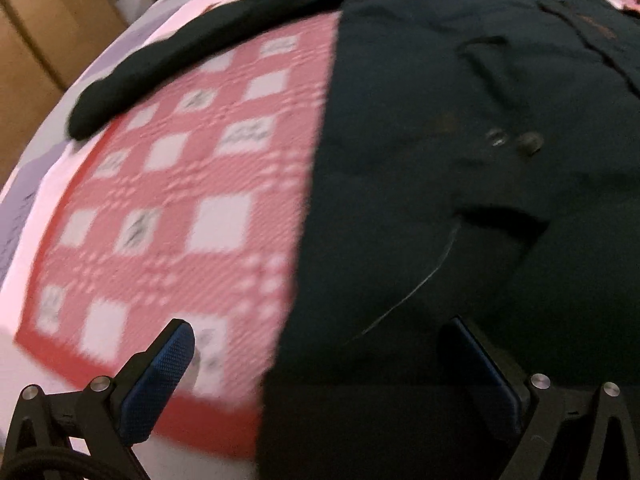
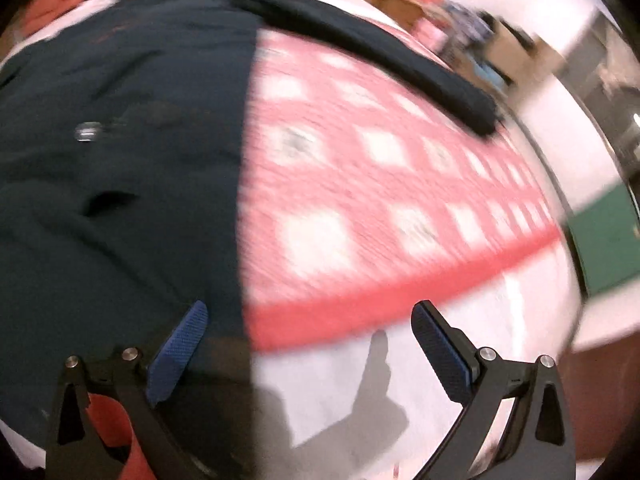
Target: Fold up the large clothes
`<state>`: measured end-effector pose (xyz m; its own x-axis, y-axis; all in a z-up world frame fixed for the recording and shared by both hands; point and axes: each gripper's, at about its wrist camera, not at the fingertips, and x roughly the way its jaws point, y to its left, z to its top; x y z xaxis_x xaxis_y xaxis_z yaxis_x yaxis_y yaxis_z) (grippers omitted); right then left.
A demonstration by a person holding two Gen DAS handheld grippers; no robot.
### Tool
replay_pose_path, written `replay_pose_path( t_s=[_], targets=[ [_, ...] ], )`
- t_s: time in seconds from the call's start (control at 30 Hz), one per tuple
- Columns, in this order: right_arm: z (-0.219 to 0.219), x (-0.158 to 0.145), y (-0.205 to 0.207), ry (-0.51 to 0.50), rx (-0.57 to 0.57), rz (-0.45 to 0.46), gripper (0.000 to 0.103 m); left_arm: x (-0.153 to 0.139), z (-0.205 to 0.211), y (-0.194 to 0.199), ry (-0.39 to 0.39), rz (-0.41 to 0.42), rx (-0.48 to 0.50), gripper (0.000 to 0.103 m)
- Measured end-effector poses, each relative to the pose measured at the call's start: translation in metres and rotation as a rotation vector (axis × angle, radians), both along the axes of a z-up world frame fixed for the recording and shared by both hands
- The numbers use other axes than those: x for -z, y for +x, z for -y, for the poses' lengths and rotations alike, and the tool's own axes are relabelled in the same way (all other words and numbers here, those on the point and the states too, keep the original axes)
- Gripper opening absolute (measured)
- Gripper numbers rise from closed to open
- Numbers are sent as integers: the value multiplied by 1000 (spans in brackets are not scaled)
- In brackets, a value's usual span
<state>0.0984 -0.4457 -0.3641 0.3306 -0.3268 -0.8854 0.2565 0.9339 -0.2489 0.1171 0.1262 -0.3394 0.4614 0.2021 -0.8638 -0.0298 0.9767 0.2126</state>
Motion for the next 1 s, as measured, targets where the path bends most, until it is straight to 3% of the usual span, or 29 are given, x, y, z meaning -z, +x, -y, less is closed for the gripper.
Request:
replay_pose_path(
  t_s=[0.1, 0.2, 0.4, 0.47, 0.53, 0.63, 0.77, 0.9, 1.0],
  targets=[
    [-10, -11, 6, -40, -16, -4, 102, -12, 1, 8, 31, 10, -25, 103],
    [-35, -19, 49, -11, -82, 80, 102, -23, 16, 42, -22, 73, -16, 103],
    [-119, -12, 176, 105, -297, 151, 102, -12, 75, 175, -164, 113, 69, 103],
    [-144, -1, 218, 125, -365, 134, 102, 0, 89, 219, -150, 87, 100, 103],
    [-156, 5, 260, 117, -396, 135, 102, 11, 99, 259, -83, 65, 131, 103],
    [-138, 5, 307, 97, -354, 159, 102, 12, 102, 303, -35, 82, 136, 103],
    [-77, 8, 333, 37, -216, 177, 102, 2, 113, 317, -50, 139, 116, 103],
    [-16, 1, 312, 27, -70, 163, 102, -2, 151, 330, -107, 188, 144, 103],
    [24, -20, 278, -38, 41, 177, 102, -7, 194, 352, -126, 222, 189, 103]
  ],
)
